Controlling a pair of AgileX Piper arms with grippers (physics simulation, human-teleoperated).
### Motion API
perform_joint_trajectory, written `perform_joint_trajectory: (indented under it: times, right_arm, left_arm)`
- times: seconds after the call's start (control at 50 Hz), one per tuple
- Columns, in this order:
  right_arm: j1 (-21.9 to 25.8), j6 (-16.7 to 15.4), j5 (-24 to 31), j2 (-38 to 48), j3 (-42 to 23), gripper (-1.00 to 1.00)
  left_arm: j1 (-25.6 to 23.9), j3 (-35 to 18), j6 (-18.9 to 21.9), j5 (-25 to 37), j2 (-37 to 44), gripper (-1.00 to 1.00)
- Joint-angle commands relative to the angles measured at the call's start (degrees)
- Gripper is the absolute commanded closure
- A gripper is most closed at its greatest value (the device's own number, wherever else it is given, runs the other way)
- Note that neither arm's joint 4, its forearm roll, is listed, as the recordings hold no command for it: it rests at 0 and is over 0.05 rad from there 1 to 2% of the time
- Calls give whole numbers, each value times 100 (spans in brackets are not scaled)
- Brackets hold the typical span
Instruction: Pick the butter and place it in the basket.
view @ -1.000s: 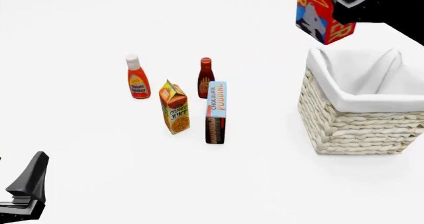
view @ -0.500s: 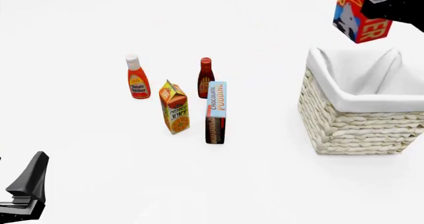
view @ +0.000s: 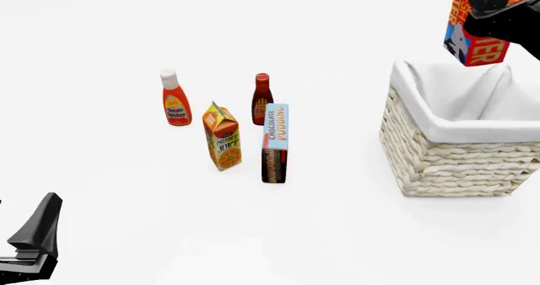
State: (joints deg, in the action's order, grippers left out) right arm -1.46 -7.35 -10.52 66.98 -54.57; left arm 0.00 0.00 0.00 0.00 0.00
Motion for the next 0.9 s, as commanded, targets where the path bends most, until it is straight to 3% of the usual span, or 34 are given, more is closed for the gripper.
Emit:
perform_joint_trajectory:
  times: [0.02,0.28,0.52,0.9]
  right_arm:
    - [-247,208,-331,531,-218,100]
    - [-385,270,-516,1040,-452,100]
    - [-603,340,-823,1295,-273,100]
    - [-902,427,-727,1530,-235,100]
  left_arm:
    - [0,0,0,0,0,-100]
    - [0,0,0,0,0,-100]
    - [0,0,0,0,0,-100]
    - [0,0,0,0,0,-100]
